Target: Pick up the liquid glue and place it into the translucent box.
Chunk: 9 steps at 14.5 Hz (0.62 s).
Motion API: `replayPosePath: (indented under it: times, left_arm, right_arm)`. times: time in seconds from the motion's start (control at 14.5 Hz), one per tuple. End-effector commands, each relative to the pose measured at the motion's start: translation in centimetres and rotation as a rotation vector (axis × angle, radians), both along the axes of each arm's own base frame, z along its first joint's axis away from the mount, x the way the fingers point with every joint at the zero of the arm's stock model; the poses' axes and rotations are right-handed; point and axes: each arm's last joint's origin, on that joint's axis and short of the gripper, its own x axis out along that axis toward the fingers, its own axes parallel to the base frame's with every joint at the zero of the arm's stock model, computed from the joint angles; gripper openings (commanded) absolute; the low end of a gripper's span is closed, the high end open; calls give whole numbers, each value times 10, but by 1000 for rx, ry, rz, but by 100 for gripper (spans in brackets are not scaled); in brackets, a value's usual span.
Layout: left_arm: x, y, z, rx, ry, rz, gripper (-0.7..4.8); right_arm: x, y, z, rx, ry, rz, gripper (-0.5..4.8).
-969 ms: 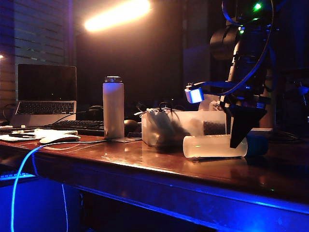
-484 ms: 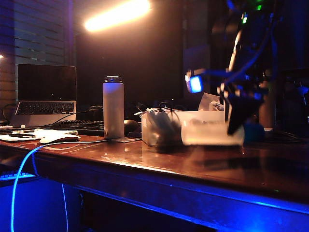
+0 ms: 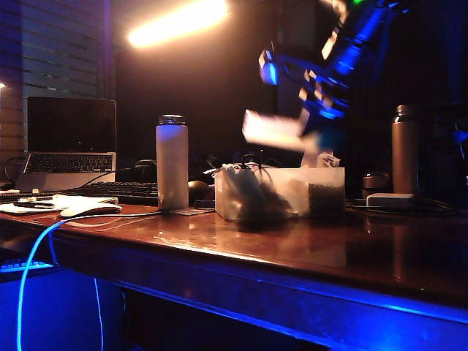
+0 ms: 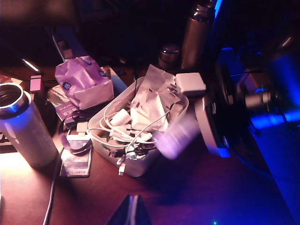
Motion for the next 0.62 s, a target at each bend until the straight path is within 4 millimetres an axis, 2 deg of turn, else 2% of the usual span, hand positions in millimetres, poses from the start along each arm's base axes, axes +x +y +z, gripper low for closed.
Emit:
replayPosePath:
  times: [0.07,0.28,0.42,0.48,0.55,0.62]
  left_arm:
    - [-2,0,4,-10,-15,-5,22]
    - [-2,0,4,-13,-10,-3,22]
    - [-2,0,4,-17,-7,-1,22]
    - [-2,0,4,-18,-11,-1,22]
    - [-2,0,5,-20,-19,-1,22]
    - [-1,0,6,-24,-30,-1,21]
  right_arm:
    - [26,-2,0,48,-126,-40,261]
    - [55,-6,-17,40,-198,-108,262]
    - [56,-7,-6,50,-288,-166,259]
    - [53,-9,7,105,-327,-204,226]
    - [47,-11,24,212,-351,-270,99]
    - [40,-15,39,318,-356,-366,-4]
